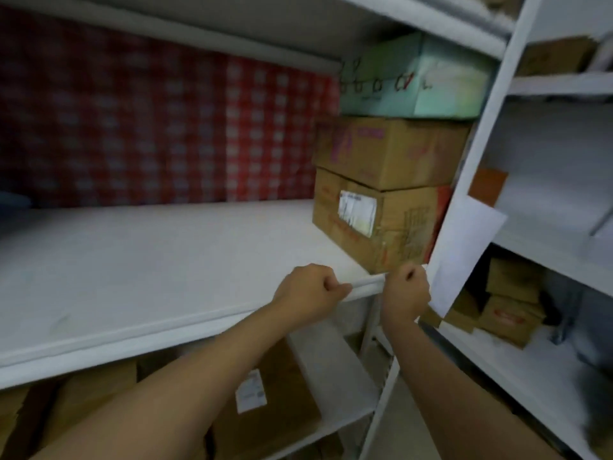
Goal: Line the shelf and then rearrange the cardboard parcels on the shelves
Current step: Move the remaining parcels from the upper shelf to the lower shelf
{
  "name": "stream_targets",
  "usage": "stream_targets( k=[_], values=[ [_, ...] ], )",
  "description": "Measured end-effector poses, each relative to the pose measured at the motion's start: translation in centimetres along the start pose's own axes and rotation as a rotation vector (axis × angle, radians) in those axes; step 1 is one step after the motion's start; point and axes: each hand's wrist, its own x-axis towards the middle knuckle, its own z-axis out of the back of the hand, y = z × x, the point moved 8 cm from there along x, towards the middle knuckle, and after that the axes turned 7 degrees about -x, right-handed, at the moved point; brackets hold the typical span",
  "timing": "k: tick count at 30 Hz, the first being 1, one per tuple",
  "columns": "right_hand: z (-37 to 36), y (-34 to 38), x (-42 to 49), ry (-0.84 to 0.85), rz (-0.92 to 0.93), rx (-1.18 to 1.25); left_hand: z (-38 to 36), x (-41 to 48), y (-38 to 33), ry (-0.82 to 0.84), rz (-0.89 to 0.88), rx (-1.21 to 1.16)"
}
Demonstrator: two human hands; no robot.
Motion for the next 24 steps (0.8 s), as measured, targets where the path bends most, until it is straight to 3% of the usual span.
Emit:
stream_targets(
  k=[4,8,14,19,24],
  values=[
    [1.8,5.8,6.2,-0.009,0.005,0.140,1.7,4.7,-7.3,-0.142,-0.186,-0.097],
    [3.1,12.1,11.9,-0.040,0.176,0.294,4.3,10.6,-11.6,-0.312,-0.253,-0.319],
    [3.3,20.5,14.9,-0.051,0.549,0.302,8.9,18.4,-15.3,-0.415,-0.199,-0.580],
    [1.3,23.0,14.6,0.048,0.769,0.252,11.5,22.6,-15.4,-0.508,-0.080,-0.850],
    [2.3,22.9,18.2,-0.090,0.645,0.155,12.0,23.0,-15.9,-0.526,-0.103,-0.963]
  ],
)
